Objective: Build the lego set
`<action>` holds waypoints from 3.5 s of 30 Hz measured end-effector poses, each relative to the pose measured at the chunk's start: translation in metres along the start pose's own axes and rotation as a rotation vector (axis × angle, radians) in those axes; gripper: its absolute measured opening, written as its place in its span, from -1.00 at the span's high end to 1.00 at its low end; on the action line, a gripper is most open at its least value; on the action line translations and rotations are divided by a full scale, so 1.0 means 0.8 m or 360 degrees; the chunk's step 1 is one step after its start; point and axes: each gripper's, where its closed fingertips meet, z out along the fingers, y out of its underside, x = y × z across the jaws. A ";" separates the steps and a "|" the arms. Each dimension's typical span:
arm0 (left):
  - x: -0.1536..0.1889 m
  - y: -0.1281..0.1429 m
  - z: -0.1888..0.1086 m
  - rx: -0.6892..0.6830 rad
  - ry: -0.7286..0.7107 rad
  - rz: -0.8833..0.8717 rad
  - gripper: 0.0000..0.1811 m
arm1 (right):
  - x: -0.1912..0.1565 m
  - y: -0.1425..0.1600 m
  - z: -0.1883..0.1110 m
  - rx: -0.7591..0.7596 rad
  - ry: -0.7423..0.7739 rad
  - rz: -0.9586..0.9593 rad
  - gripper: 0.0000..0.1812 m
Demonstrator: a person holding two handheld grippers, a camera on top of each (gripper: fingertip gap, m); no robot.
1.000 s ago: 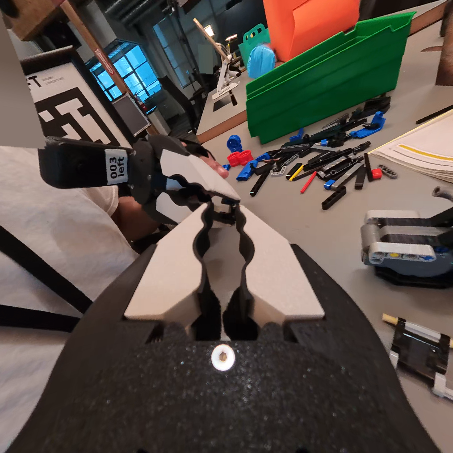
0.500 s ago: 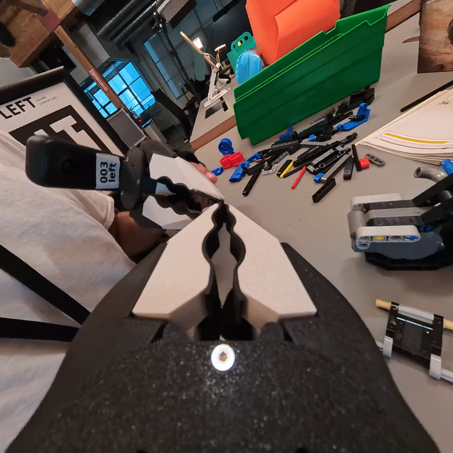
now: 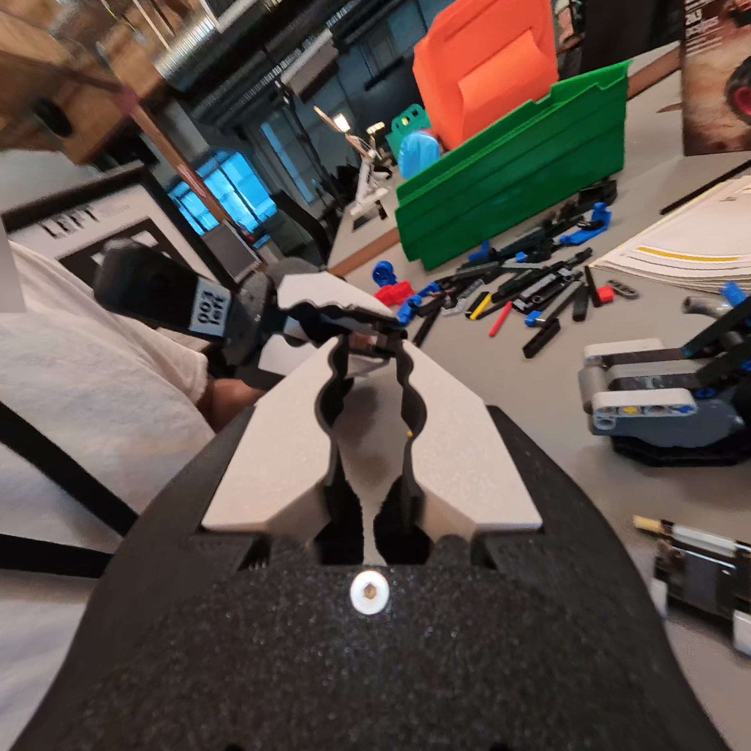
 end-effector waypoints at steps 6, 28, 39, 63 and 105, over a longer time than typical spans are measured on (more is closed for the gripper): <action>-0.002 -0.007 0.003 0.0074 0.0125 -0.0476 0.84 | -0.002 -0.006 -0.006 0.0014 0.0055 -0.0187 0.68; 0.020 0.014 0.027 -0.0387 -0.0016 0.0627 0.83 | 0.031 0.027 0.003 -0.0202 0.0250 -0.0001 0.82; 0.006 -0.014 0.006 -0.0034 0.0042 -0.0017 0.64 | 0.001 -0.023 -0.020 0.0208 -0.0243 0.0442 0.83; 0.015 -0.023 0.008 0.0166 0.0187 -0.0198 0.64 | -0.012 -0.006 -0.011 0.0107 -0.0324 0.0476 0.83; 0.022 -0.068 -0.025 0.0559 0.0258 -0.0237 0.84 | -0.058 -0.011 -0.011 0.0092 -0.0814 0.0778 0.87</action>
